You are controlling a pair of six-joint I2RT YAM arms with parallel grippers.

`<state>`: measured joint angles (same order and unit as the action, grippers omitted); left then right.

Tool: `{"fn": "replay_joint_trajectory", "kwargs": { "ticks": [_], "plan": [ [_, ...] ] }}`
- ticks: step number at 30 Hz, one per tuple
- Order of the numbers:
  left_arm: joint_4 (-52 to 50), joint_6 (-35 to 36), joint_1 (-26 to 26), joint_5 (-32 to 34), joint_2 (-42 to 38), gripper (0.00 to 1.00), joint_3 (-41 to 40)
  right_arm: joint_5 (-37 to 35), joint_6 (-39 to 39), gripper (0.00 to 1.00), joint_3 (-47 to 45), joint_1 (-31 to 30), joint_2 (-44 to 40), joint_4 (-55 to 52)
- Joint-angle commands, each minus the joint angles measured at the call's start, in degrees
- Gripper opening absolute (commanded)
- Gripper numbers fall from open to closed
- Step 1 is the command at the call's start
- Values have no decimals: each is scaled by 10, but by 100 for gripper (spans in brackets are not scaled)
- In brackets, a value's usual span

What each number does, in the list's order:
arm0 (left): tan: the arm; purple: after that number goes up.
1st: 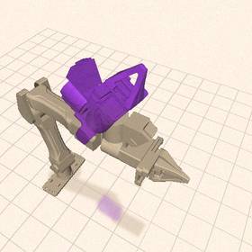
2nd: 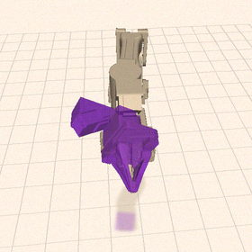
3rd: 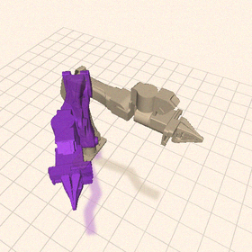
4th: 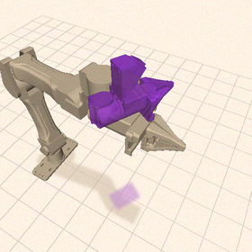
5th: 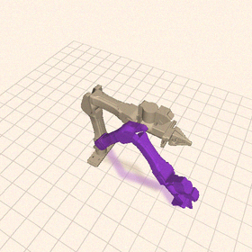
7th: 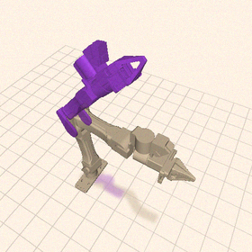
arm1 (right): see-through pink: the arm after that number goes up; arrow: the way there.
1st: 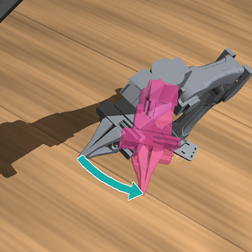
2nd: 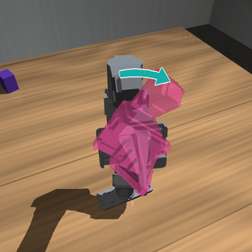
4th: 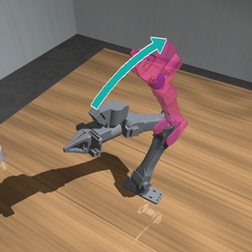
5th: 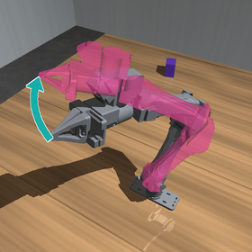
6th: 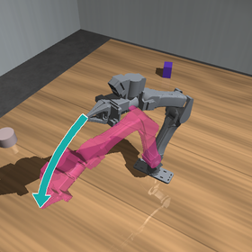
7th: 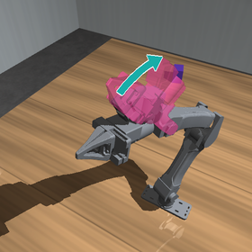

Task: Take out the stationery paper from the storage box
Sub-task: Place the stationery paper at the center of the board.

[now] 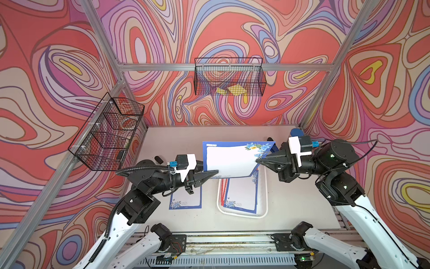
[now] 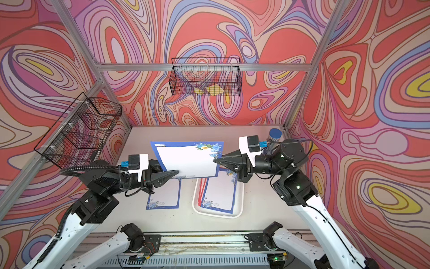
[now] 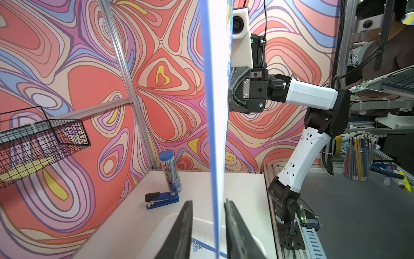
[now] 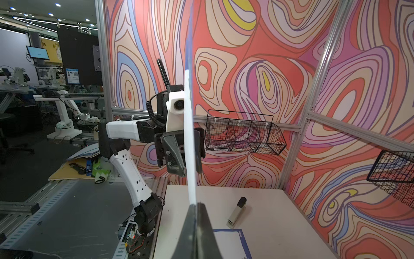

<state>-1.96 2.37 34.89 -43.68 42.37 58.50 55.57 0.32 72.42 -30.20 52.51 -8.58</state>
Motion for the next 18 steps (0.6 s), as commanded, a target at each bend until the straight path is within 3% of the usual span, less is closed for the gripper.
{"fn": "replay_joint_trajectory", "kwargs": {
  "ticks": [1, 4, 10, 18],
  "plan": [
    [2, -7, 2, -12, -3, 32, 23, 11, 5, 0, 11, -2, 0, -14],
    [-2, -10, 2, -14, 1, 34, 27, 15, 4, 0, 8, -2, 2, -15],
    [2, -17, 2, -25, 13, 25, 29, 13, -10, 0, -7, -2, 0, 7],
    [6, -15, 2, -25, 21, 23, 27, 13, 3, 0, -5, -2, 7, -13]
  ]
}}
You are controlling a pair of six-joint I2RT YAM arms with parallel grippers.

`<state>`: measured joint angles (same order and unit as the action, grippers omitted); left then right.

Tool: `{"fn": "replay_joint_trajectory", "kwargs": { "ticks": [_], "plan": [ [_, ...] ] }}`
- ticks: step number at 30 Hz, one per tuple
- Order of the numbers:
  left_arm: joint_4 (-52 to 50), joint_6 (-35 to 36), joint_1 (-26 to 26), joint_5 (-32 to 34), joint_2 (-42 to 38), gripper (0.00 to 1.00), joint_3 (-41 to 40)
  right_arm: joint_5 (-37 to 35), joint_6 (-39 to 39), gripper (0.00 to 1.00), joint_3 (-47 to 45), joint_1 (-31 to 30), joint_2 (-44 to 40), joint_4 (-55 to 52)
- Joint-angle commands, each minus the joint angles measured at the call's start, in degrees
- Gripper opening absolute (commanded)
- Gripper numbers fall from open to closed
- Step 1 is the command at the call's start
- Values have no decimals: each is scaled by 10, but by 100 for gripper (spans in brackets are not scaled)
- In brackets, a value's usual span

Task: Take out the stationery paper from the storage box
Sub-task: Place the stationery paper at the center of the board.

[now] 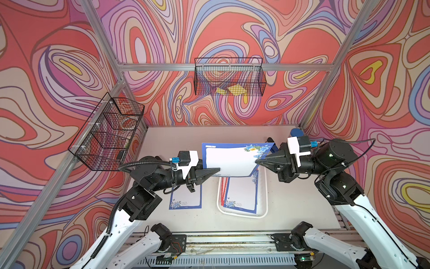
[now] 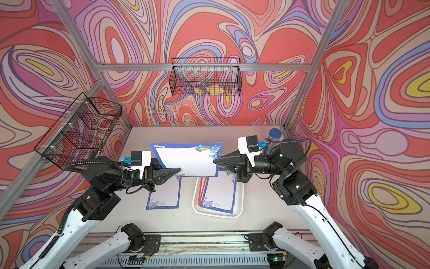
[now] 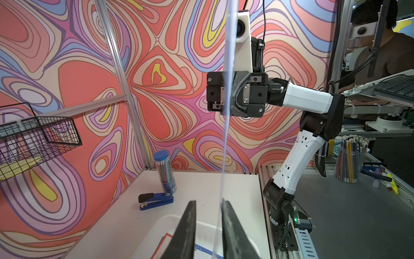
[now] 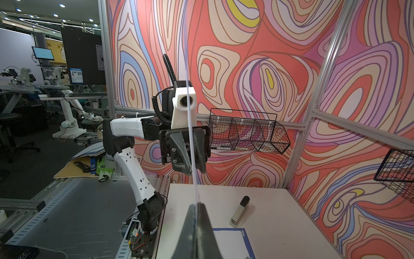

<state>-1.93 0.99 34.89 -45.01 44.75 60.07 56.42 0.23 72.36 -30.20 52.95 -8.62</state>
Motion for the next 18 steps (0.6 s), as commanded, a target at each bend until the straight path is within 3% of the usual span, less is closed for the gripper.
{"fn": "replay_joint_trajectory", "kwargs": {
  "ticks": [1, 18],
  "plan": [
    [5, 0, 2, -11, -2, 23, 11, 4, 6, 0, -4, -2, 3, -16],
    [0, 5, 2, -17, -1, 20, 9, -8, 24, 0, -7, -3, 5, -37]
  ]
}}
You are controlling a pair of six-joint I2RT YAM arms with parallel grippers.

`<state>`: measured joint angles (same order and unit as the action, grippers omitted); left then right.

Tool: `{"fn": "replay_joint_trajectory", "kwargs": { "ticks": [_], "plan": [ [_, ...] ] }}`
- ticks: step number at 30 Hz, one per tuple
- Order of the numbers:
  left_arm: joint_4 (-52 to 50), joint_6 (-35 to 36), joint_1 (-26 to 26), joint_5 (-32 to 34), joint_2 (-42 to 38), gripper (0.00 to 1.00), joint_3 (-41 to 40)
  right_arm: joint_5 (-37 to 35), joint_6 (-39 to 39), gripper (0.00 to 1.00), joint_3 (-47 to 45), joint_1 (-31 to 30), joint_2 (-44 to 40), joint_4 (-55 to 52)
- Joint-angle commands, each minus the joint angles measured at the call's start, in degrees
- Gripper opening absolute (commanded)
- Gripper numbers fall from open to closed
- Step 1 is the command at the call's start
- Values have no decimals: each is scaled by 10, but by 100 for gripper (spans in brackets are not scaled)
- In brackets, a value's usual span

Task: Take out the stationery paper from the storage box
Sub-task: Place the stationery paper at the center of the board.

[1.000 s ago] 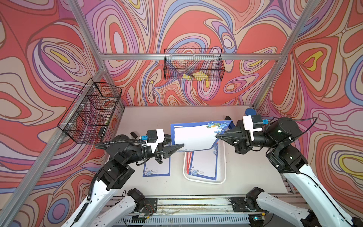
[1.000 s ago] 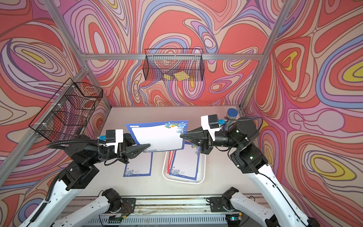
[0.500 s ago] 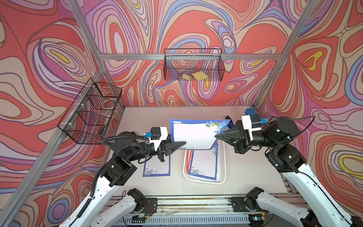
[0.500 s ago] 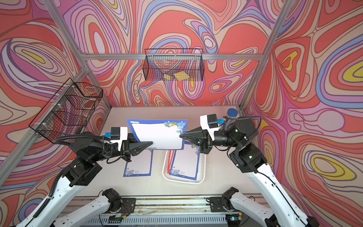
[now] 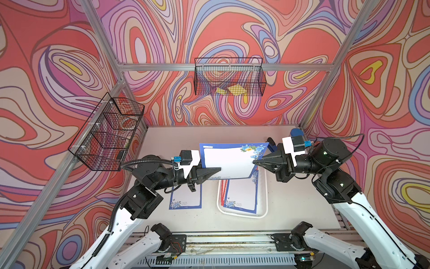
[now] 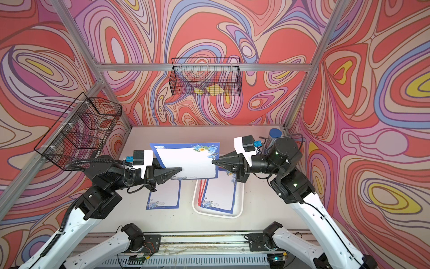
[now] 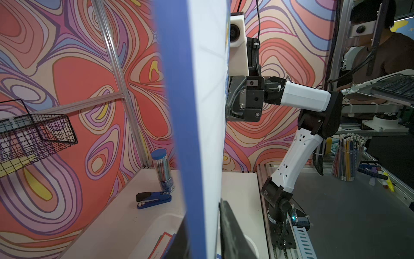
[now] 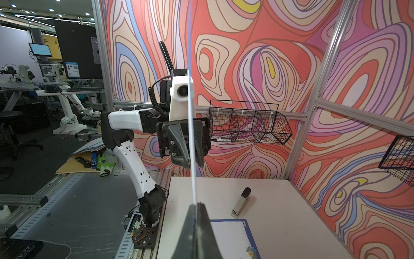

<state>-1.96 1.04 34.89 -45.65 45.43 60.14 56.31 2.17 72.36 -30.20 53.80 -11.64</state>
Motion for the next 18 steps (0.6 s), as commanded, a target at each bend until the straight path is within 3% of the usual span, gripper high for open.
{"fn": "replay_joint_trajectory", "kwargs": {
  "ticks": [1, 9, 13, 18],
  "plan": [
    [0, 5, 2, -8, -9, 19, 7, -7, 5, 0, -8, -2, -4, -4],
    [-13, 13, 2, 0, -21, 12, 2, -1, -1, 0, -18, -2, -6, 12],
    [-14, 18, 2, 19, -29, 17, -2, -2, -2, 0, -19, -2, -5, 15],
    [-7, 18, 2, 23, -37, 9, -10, 1, -4, 0, -21, -2, -4, 18]
  ]
}}
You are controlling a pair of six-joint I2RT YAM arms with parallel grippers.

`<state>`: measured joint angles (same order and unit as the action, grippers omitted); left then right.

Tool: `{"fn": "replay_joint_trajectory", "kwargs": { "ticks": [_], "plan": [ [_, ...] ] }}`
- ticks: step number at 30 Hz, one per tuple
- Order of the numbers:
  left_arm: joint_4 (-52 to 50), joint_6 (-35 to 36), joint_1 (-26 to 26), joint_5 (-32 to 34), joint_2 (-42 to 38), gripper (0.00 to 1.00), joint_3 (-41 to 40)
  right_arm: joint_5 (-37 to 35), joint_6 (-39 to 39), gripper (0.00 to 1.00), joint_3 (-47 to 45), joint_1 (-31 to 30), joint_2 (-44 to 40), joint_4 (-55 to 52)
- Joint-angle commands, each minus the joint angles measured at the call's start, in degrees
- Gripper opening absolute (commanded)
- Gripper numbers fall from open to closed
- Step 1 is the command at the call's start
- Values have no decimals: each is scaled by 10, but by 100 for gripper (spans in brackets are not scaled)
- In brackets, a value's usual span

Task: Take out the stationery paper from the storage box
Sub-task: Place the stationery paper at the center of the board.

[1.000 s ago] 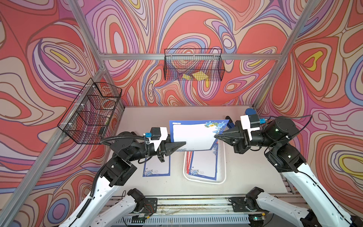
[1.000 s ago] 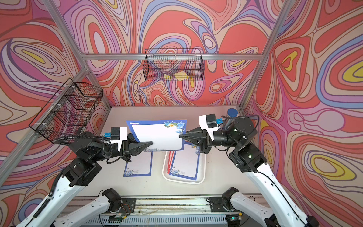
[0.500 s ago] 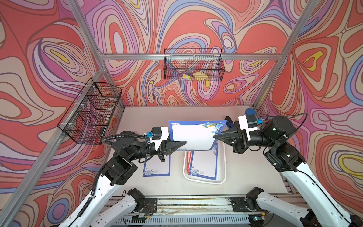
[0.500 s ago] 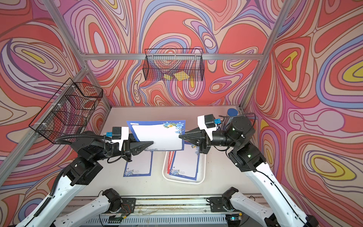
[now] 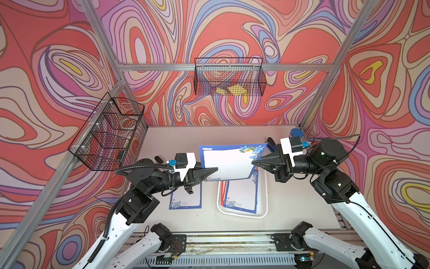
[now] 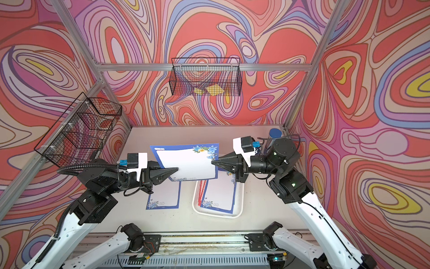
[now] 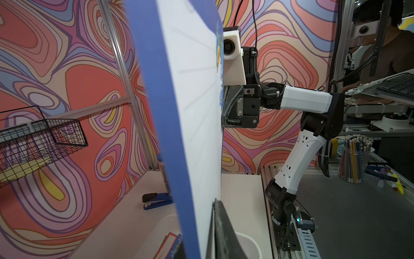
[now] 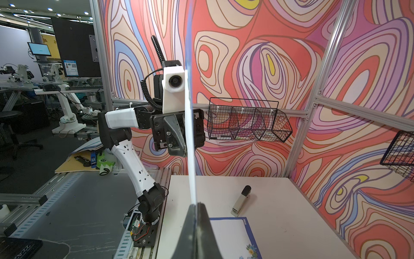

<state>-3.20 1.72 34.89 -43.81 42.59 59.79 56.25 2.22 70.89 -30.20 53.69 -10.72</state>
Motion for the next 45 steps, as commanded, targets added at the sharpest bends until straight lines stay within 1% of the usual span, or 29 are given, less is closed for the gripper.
{"fn": "replay_joint_trajectory", "kwargs": {
  "ticks": [1, 6, 9, 11, 12, 17, 20, 23, 24, 29, 33, 36, 40, 42, 45],
  "plan": [
    [6, 11, 2, 6, -9, 7, -6, 1, -7, 0, -7, -2, -3, 10],
    [0, 14, 2, 8, -11, 0, -4, 3, -11, 0, -8, -2, -3, 13],
    [0, 10, 2, 19, -13, 0, -5, 1, -11, 0, -8, -2, -2, 14],
    [-1, -11, 2, 57, -9, 0, -2, -8, -13, 0, -9, -2, 0, 15],
    [-13, -21, 2, 86, -6, 0, 5, -16, -15, 0, -8, -2, 2, 16],
    [-95, -20, 2, 175, 11, 0, 42, -85, -43, 0, 0, -2, 23, 20],
    [-132, -23, 2, 208, 11, 0, 53, -109, -49, 9, 10, -2, 39, 6],
    [-167, -23, 2, 229, 10, 0, 65, -115, -51, 23, 10, -2, 46, 3],
    [-180, -24, 2, 237, 11, 0, 69, -120, -51, 25, 8, -2, 46, 5],
    [-272, -15, 2, 276, 24, 0, 105, -155, -43, 26, -2, -2, 41, 17],
    [-362, -15, 2, 312, 50, 0, 148, -193, -38, 26, -3, -2, 44, 16],
    [-433, -33, 2, 367, 82, 0, 191, -222, -38, 26, -4, -2, 49, 15],
    [-505, -71, 0, 406, 132, 0, 238, -244, -45, 25, -6, -2, 54, 20],
    [-542, -89, -2, 414, 164, 0, 262, -251, -49, 25, -2, -2, 57, 21],
    [-570, -102, -12, 421, 202, 0, 272, -246, -52, 25, 2, -2, 61, 19]
  ]
}}
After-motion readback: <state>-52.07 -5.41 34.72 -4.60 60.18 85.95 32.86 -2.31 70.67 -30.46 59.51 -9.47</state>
